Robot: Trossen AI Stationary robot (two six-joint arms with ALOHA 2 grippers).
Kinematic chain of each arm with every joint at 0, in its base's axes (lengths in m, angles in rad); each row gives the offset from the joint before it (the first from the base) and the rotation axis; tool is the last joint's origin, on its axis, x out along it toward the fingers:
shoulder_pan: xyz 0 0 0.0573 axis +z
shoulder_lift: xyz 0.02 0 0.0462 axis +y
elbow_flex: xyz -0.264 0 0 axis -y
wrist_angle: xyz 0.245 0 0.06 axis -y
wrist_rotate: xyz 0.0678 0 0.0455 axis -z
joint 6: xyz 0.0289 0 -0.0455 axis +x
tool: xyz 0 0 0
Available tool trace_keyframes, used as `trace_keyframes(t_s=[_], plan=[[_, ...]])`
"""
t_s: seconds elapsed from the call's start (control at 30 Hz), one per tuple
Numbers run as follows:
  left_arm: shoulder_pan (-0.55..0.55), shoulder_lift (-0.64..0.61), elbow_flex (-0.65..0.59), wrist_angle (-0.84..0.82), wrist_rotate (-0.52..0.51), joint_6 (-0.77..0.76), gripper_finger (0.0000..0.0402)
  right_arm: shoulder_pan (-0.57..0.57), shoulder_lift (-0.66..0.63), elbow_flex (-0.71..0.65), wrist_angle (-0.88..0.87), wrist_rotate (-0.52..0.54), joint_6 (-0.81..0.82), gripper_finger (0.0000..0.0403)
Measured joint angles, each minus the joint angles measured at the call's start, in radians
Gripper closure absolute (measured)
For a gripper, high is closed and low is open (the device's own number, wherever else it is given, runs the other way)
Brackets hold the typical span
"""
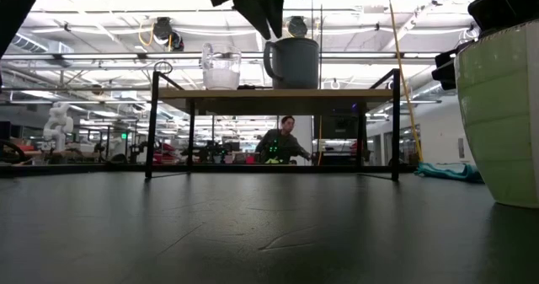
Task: Stack small to large cups/mugs on shelf
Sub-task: Put the green mug on the shelf
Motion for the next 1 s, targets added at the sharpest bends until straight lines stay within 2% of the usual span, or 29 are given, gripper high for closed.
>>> trace_keyframes(t_s=[0.57,0.8,1.0], plan=[[-0.006,-0.009,0.000,0.004,0.000,0.008,0.0288,0.000,0.001,0.000,0.000,0.000,0.004,0.0403],[-0.028,-0.026,0.000,0.004,-0.001,0.085,0.0288,0.000,0.001,0.000,0.000,0.000,0.004,0.0403],[-0.070,-0.099,0.000,-0.006,-0.117,0.091,0.0288,0.000,0.002,0.000,0.000,0.000,0.004,0.0403]])
